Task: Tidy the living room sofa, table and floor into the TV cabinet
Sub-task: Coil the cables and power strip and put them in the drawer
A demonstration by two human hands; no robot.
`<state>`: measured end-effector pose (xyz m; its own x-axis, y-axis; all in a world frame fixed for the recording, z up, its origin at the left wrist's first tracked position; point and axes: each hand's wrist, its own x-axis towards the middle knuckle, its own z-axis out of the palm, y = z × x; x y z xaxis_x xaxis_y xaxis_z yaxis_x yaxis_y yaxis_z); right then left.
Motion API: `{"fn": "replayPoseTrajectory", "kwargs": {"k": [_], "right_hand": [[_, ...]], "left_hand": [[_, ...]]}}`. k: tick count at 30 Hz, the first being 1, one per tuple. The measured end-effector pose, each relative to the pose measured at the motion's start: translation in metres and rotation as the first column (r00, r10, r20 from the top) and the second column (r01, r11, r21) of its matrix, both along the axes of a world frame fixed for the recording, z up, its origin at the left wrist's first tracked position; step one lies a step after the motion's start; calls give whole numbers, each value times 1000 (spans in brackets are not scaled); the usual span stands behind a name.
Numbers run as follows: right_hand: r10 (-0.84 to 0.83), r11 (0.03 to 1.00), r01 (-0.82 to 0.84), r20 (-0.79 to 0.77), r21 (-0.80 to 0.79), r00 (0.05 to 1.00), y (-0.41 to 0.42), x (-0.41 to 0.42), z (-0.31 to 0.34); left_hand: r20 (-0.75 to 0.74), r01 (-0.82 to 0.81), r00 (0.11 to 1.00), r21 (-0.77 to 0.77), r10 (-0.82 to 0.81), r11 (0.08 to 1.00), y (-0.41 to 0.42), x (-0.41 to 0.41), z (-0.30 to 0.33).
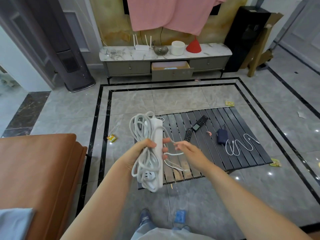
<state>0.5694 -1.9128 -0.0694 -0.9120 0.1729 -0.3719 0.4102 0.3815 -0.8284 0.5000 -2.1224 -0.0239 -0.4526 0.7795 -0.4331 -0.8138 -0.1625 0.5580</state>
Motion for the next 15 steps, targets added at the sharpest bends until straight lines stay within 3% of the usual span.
{"fn": "replayPoseTrajectory", "kwargs": {"k": [3,10,15], "right_hand": [[-2,1000,4,-76,20,997,2,3,1],[-234,972,228,-309,-57,922,-20,-9,31],[-208,970,241,-377,42,902,-45,-8,54]], "left_hand": [[25,-6,1000,34,6,999,-7,-7,-3],[-172,-60,985,-240,18,969,2,-6,11],[-234,-222,962,-362,142,905,16,-4,9]]}}
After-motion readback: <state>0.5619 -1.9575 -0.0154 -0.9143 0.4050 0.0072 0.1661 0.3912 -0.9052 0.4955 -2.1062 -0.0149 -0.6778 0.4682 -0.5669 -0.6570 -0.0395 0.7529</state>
